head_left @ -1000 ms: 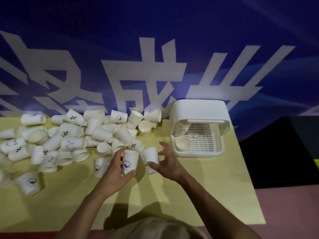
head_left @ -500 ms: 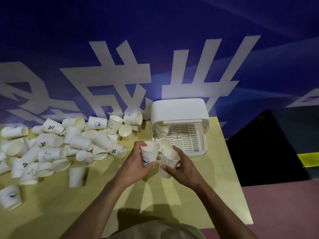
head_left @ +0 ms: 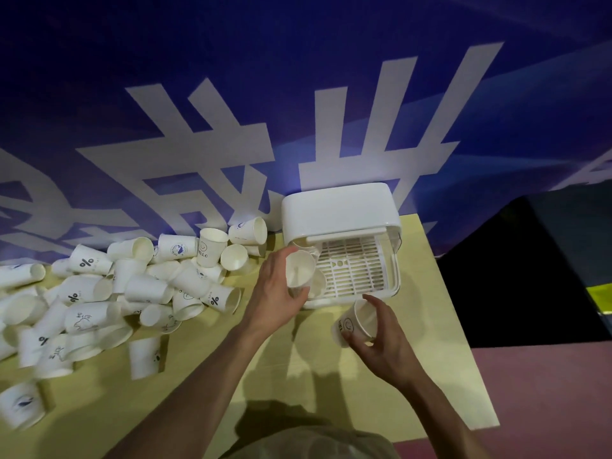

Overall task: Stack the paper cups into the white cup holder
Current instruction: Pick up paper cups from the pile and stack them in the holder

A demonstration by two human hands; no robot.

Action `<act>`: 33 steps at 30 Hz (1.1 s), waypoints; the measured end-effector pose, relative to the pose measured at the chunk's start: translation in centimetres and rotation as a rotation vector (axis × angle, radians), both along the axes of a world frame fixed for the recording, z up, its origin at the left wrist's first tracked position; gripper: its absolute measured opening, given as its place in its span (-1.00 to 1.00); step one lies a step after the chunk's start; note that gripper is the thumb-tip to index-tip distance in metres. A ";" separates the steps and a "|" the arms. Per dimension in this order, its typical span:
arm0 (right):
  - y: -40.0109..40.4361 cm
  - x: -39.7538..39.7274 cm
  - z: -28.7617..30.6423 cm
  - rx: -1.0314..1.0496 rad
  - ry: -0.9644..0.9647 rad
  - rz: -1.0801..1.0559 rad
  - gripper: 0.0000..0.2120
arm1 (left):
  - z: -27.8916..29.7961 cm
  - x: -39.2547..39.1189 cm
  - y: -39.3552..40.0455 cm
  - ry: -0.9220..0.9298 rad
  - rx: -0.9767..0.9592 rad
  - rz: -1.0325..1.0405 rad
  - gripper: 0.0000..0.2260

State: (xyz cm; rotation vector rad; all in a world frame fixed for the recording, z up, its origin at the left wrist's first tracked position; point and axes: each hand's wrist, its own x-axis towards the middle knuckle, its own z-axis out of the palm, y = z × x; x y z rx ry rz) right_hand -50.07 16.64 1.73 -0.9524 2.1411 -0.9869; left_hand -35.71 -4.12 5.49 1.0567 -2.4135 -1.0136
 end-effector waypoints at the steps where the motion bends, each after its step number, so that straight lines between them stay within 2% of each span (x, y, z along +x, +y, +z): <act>1: 0.0 0.0 -0.1 0.003 -0.008 -0.002 -0.28 | -0.1 -0.4 -0.1 -0.012 0.001 -0.011 -0.33; 9: -0.2 -0.3 -0.7 0.030 -0.045 0.014 -0.30 | -2.8 -2.1 -0.2 -0.171 -0.049 -0.122 -0.38; 15: -0.3 -1.3 -1.3 0.064 -0.049 0.035 -0.27 | -4.2 -2.7 -0.5 -0.335 0.094 -0.114 -0.25; 23: -1.4 -2.9 -1.6 0.050 -0.046 0.052 -0.31 | -5.3 -3.1 -1.6 -0.360 0.267 -0.075 -0.37; 28: -1.9 -3.5 -1.8 0.032 -0.040 0.050 -0.28 | -6.0 -2.7 -0.6 -0.333 0.131 -0.075 -0.43; 31: -2.3 -3.6 -1.5 0.021 -0.022 0.041 -0.27 | -7.0 -2.1 0.2 -0.379 0.093 -0.132 -0.35; 33: -2.6 -3.7 -1.1 0.003 -0.005 0.036 -0.29 | -7.6 -2.0 0.4 -0.439 0.091 -0.164 -0.23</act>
